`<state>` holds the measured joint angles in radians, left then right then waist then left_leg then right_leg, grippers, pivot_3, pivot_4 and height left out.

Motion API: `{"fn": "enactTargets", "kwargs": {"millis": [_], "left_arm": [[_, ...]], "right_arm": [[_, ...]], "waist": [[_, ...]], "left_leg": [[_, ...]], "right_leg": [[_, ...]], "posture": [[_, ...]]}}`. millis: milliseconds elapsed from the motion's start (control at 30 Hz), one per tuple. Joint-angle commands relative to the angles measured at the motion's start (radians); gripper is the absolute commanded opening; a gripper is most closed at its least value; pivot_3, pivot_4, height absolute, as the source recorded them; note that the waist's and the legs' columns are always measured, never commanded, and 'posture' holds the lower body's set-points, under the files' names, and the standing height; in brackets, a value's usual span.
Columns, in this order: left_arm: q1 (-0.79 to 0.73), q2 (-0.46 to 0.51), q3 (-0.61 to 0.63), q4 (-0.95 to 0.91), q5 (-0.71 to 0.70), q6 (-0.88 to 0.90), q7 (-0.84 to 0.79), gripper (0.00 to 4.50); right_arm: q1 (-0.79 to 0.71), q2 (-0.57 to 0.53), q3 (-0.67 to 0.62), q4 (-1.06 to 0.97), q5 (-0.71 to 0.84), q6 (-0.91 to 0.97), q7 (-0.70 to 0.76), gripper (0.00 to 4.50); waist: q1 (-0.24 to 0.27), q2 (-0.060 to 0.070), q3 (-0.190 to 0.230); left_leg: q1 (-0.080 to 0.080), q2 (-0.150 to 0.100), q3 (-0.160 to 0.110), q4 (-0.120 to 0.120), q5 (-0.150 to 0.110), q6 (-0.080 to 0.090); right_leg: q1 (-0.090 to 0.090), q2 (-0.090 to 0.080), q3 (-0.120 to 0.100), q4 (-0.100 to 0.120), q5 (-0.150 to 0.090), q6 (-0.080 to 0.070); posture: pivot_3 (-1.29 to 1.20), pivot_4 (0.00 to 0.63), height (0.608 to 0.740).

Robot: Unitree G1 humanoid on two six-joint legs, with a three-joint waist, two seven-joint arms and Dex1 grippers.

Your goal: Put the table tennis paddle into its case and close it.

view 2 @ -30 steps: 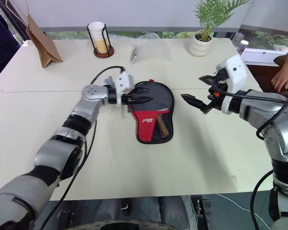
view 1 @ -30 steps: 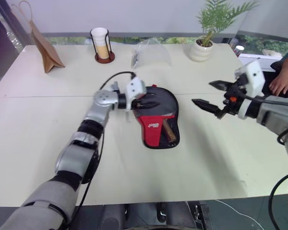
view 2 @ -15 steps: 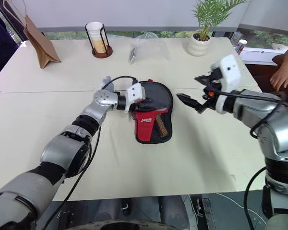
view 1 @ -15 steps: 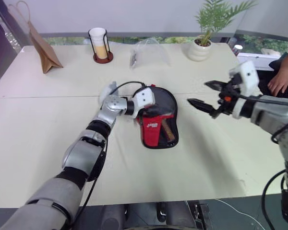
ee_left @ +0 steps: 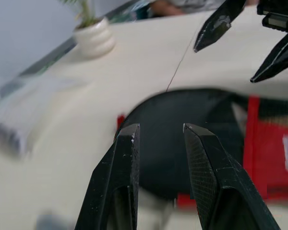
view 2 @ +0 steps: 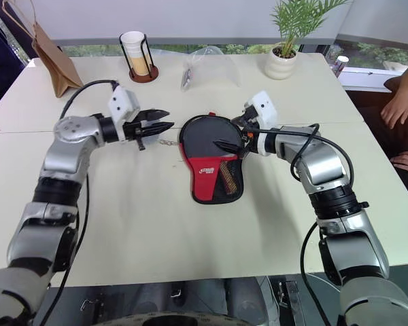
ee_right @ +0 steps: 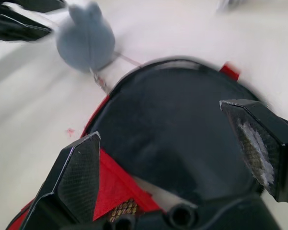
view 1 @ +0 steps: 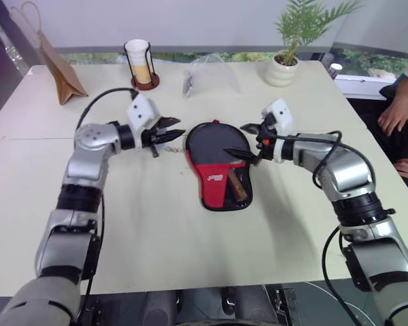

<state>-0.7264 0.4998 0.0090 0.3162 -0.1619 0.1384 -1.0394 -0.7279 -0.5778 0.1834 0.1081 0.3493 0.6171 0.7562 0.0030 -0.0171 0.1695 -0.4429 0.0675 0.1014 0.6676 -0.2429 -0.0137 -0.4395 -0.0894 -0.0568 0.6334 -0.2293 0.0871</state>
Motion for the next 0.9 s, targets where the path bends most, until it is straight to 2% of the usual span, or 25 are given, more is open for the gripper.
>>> {"fn": "enactTargets", "kwargs": {"millis": [33, 133, 233, 367, 533, 900], "left_arm": [[0.056, 0.031, 0.040, -0.153, -0.054, 0.070, 0.026, 1.44], [0.125, 0.059, 0.054, -0.257, -0.108, 0.140, 0.019, 1.44], [0.171, 0.086, 0.061, -0.322, -0.142, 0.176, 0.023, 1.44], [0.217, 0.115, 0.061, -0.376, -0.167, 0.200, 0.024, 1.44], [0.247, 0.126, 0.066, -0.426, -0.191, 0.226, 0.039, 1.44], [0.272, 0.149, 0.073, -0.476, -0.219, 0.251, 0.083, 1.44]], "right_arm": [[-0.027, 0.000, -0.035, -0.019, 0.005, 0.073, -0.002, 4.44], [-0.018, -0.035, -0.078, -0.060, 0.070, 0.312, -0.011, 4.44], [0.008, -0.066, -0.176, -0.129, 0.181, 0.557, -0.009, 4.44], [0.041, -0.064, -0.259, -0.154, 0.245, 0.775, -0.050, 4.44], [0.074, -0.030, -0.268, -0.134, 0.255, 0.842, -0.083, 4.44], [0.053, 0.074, -0.284, 0.020, 0.243, 0.791, -0.106, 4.44]], "waist": [[0.002, 0.000, 0.000], [0.003, 0.000, 0.000], [0.009, 0.000, 0.000], [0.007, 0.000, 0.000], [0.003, 0.000, 0.000], [-0.014, 0.000, -0.001]], "left_leg": [[0.000, 0.000, 0.000, 0.000, 0.000, 0.000], [0.000, 0.000, 0.000, 0.000, 0.000, 0.000], [0.000, 0.000, 0.000, 0.000, 0.000, 0.000], [0.001, 0.000, 0.000, 0.000, 0.000, 0.000], [0.001, 0.000, 0.000, 0.000, 0.000, 0.000], [0.002, 0.000, -0.001, 0.000, 0.000, 0.000]], "right_leg": [[0.000, 0.000, 0.000, 0.000, 0.000, 0.000], [0.000, 0.000, 0.000, 0.001, 0.000, 0.000], [0.000, 0.000, 0.000, 0.001, 0.000, 0.000], [0.000, 0.000, 0.000, 0.001, 0.000, -0.001], [0.000, 0.000, 0.000, 0.001, 0.000, -0.001], [0.002, 0.001, 0.000, 0.001, 0.000, -0.001]], "posture": [[0.00, 0.150, 0.740], [0.00, 0.150, 0.740], [0.00, 0.150, 0.740], [0.00, 0.150, 0.740], [0.00, 0.150, 0.740], [0.00, 0.150, 0.740]]}}
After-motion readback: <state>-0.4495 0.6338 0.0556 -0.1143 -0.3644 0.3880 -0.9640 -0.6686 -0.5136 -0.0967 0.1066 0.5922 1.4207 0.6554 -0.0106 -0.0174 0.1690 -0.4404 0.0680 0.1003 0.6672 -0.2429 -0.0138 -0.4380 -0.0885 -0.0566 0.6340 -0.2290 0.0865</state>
